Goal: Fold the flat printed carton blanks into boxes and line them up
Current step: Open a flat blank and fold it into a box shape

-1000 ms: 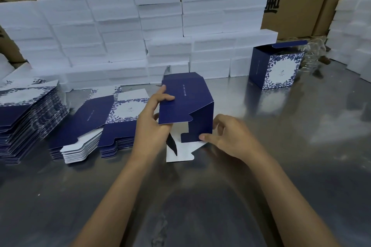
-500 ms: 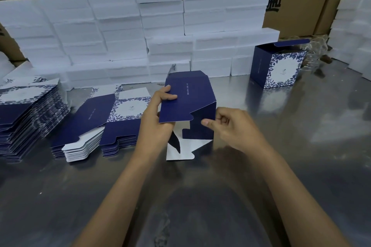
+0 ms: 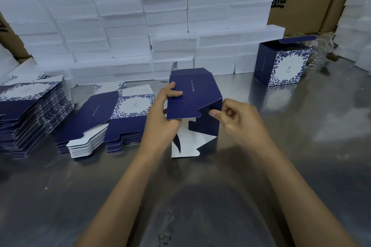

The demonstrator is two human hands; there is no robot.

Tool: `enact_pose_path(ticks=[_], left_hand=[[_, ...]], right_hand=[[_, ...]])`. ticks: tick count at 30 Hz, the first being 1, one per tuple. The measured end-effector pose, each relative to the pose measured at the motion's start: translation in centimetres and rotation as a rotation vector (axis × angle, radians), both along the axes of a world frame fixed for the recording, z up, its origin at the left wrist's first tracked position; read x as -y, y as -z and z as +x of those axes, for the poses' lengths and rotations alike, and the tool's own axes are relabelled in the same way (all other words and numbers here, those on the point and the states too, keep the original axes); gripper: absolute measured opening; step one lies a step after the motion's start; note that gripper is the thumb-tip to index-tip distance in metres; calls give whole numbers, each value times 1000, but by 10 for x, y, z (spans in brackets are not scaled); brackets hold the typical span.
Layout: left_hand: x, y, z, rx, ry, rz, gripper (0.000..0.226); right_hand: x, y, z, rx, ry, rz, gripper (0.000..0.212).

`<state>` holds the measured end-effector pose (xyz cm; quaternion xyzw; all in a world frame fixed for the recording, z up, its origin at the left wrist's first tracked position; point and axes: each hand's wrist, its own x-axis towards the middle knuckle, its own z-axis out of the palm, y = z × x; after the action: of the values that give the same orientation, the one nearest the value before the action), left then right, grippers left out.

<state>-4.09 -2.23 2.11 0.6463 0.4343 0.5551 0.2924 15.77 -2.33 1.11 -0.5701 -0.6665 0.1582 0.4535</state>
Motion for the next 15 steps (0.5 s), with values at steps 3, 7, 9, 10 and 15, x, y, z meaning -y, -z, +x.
enact_pose_path(ticks=[3, 7, 9, 10, 15], left_hand=[[3, -3, 4, 7, 18, -17, 35], [6, -5, 5, 13, 108, -74, 44], [5, -7, 2, -51, 167, -87, 51], [4, -8, -1, -92, 189, -97, 55], [2, -16, -20, -354, 327, -221, 90]], right_hand=[[4, -8, 2, -152, 19, -5, 31], [13, -27, -1, -424, -65, 23, 34], [16, -27, -5, -345, -140, -9, 38], [15, -25, -7, -289, -157, -24, 37], [11, -13, -13, -234, -128, 2, 38]])
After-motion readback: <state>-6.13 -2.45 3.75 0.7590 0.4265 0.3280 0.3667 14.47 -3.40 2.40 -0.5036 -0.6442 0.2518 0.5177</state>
